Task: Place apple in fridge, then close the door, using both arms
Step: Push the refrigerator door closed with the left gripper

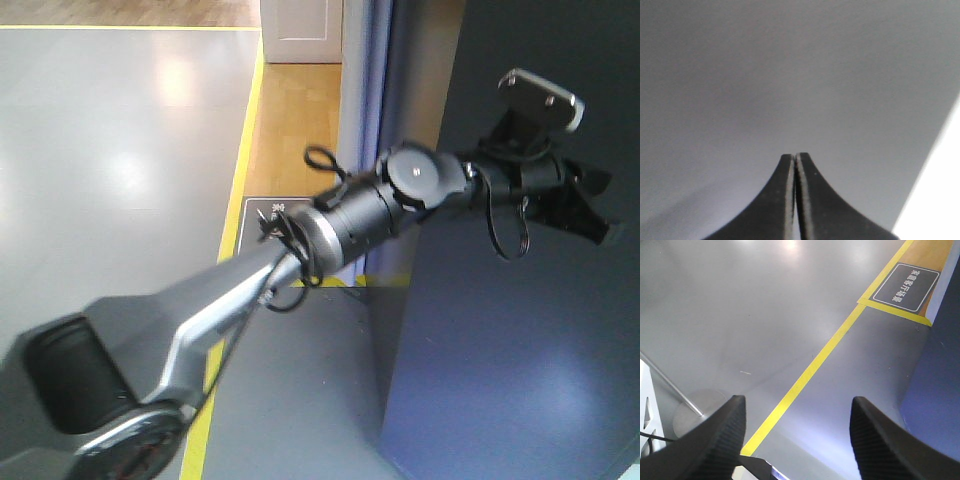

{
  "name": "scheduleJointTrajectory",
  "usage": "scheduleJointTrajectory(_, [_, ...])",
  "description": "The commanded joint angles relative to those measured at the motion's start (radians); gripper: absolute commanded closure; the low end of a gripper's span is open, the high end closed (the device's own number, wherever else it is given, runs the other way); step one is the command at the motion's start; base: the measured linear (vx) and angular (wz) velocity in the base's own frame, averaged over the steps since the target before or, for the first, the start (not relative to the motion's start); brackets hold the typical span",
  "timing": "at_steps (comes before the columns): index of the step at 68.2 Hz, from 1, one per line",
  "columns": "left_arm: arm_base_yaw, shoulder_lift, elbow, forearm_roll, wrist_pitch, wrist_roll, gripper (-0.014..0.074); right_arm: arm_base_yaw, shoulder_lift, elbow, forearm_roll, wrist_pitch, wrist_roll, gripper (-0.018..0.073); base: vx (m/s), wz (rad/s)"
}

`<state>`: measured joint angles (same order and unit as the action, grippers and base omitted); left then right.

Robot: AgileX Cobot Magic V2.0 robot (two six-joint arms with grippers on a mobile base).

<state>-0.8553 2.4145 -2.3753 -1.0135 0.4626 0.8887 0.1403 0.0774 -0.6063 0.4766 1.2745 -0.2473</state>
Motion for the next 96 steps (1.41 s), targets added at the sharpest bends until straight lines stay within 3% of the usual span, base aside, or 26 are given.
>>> scheduleJointTrajectory(1, [-0.002,-0.13,-0.036,0.219,0.057,-0.244,0.0602,0.0,0.019,-0.018,0.022,0.001,-0.014,0.0126,0.0,0.0])
scheduleJointTrajectory(14, [-0.002,-0.207,-0.036,0.675,0.259,-0.648,0.0602,0.0,0.019,-0.018,0.022,0.001,-0.014,0.0126,0.0,0.0])
scheduleJointTrajectory(19, [-0.002,-0.236,-0.036,0.792,0.331,-0.753,0.0602,0.0,0.019,-0.018,0.028,0.001,-0.009,0.0126,0.0,0.0])
scheduleJointTrajectory(24, [-0.002,-0.265,-0.036,0.858,0.377,-0.79,0.0602,0.0,0.019,-0.018,0.034,0.001,-0.009,0.0126,0.0,0.0])
scheduleJointTrajectory(37, [-0.002,-0.338,-0.003,0.906,0.446,-0.789,0.0602,0.0,0.019,-0.018,0.034,0.001,-0.009,0.0126,0.0,0.0])
scheduleJointTrajectory(50, [-0.002,-0.44,0.143,0.941,0.409,-0.789,0.0602,0.0,0.019,-0.018,0.033,0.0,-0.009,0.0126,0.0,0.0])
scheduleJointTrajectory(65, [-0.001,-0.632,0.486,0.996,0.273,-0.793,0.0602,0.0,0.019,-0.018,0.017,-0.003,-0.01,0.0126,0.0,0.0])
scheduleJointTrajectory(79, [0.013,-0.864,0.867,1.013,0.068,-0.804,0.0602,0.0,0.019,-0.018,0.017,-0.005,-0.01,0.0126,0.0,0.0])
scheduleJointTrajectory(96, [0.078,-1.134,1.209,1.013,0.003,-0.86,0.0602,0.0,0.019,-0.018,-0.015,-0.006,-0.01,0.0126,0.0,0.0])
